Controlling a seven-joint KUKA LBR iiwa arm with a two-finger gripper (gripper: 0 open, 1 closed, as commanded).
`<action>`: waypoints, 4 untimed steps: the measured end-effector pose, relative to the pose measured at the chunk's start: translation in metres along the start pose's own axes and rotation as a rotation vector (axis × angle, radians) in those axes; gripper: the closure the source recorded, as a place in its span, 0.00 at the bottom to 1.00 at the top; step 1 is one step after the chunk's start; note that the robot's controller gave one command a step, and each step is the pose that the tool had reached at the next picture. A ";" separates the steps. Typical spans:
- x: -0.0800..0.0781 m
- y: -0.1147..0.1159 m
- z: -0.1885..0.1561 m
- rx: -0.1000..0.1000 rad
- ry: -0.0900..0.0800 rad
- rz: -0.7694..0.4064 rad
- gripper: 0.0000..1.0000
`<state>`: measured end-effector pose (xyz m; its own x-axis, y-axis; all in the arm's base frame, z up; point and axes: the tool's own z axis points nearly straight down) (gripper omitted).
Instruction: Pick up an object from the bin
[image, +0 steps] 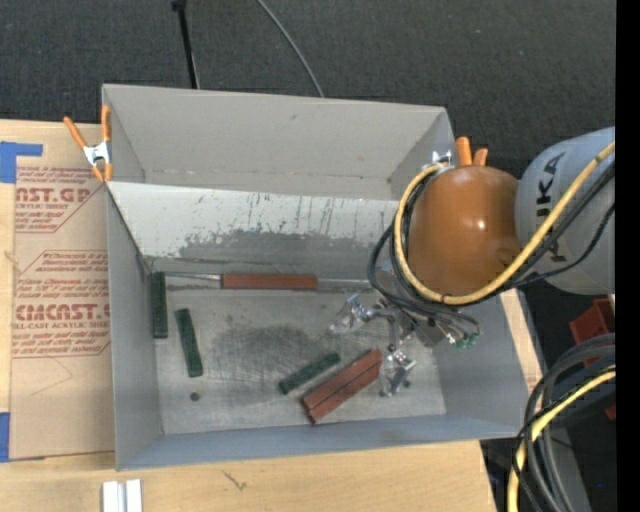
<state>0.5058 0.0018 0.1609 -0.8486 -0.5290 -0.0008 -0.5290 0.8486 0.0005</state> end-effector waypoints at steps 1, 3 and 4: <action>-0.001 -0.001 0.014 -0.001 0.000 -0.013 0.00; -0.005 0.000 0.095 0.012 -0.025 -0.274 1.00; -0.004 0.000 0.092 0.012 -0.028 -0.280 1.00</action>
Offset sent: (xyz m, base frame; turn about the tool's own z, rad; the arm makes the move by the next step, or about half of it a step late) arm -0.0068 0.0049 -0.0909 -0.2419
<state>0.5094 0.0043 0.0685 -0.6686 -0.7431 -0.0265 -0.7430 0.6691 -0.0150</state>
